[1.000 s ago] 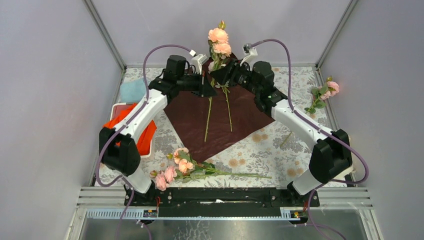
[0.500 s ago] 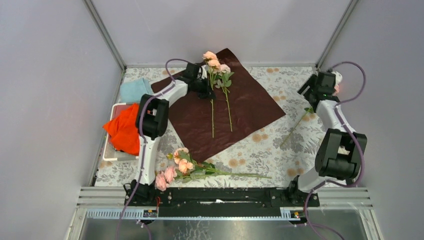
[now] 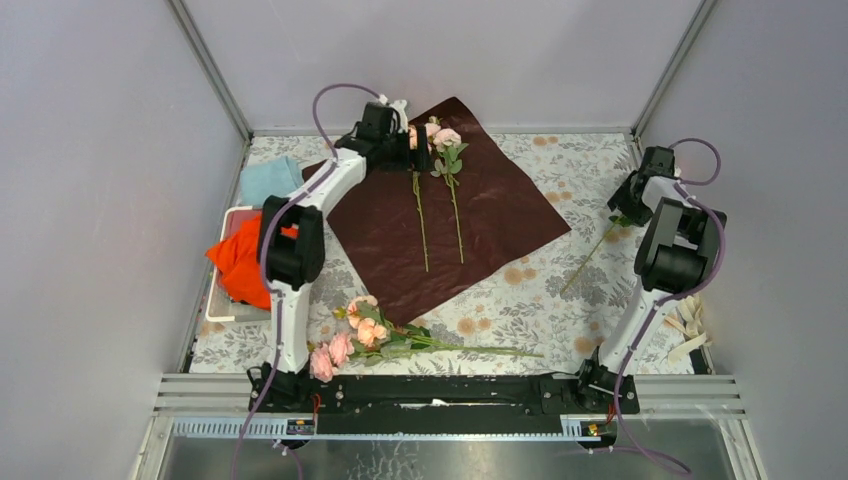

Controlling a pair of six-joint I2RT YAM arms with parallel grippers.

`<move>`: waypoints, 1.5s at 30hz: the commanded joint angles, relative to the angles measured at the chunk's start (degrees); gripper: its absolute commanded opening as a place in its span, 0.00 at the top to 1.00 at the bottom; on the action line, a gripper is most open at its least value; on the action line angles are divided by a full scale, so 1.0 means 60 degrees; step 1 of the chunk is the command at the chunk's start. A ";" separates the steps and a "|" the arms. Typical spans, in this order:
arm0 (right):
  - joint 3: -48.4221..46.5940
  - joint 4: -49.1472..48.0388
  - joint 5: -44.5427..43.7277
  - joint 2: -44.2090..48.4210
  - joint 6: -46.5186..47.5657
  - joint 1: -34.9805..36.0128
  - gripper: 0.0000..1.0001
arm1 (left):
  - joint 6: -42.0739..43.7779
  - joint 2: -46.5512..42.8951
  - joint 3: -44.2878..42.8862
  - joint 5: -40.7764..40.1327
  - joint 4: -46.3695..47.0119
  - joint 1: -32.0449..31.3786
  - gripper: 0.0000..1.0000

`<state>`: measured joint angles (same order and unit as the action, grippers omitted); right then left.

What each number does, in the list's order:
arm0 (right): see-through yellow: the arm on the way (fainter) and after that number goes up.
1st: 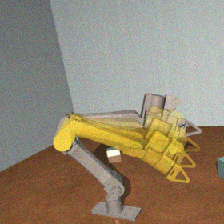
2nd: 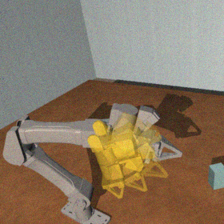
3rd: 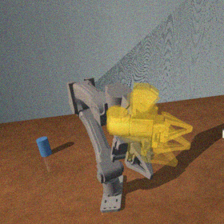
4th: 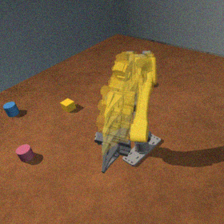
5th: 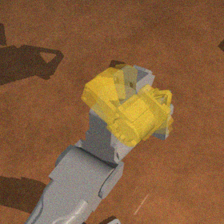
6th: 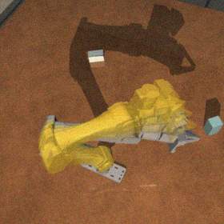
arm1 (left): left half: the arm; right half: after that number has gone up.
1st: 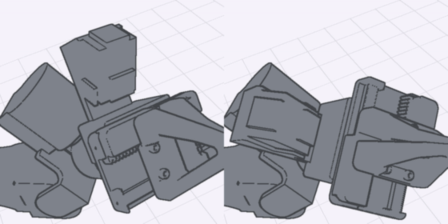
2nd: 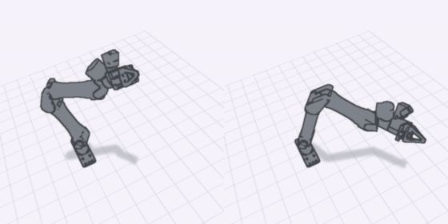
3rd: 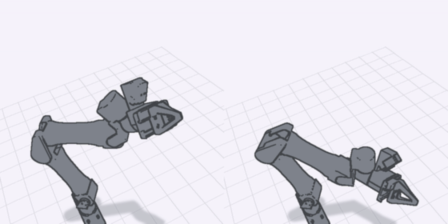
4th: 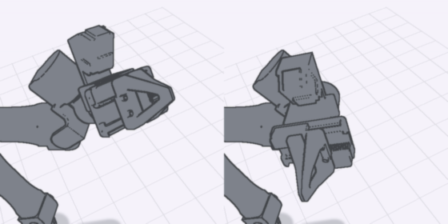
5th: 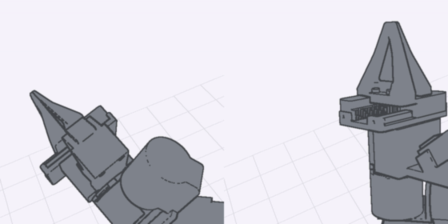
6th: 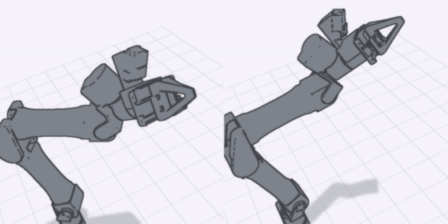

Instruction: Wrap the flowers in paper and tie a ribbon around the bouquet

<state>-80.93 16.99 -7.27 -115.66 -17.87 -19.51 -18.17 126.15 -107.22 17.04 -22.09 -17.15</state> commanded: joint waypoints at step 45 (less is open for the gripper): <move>-0.9448 0.0757 0.1704 -0.3937 0.1214 0.7472 0.14 | 0.5897 -0.7239 0.8201 -0.1312 -0.2647 0.1745 0.02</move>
<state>-130.82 16.10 6.22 -144.14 -18.74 24.47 16.49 83.37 -58.30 8.56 -37.52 -7.01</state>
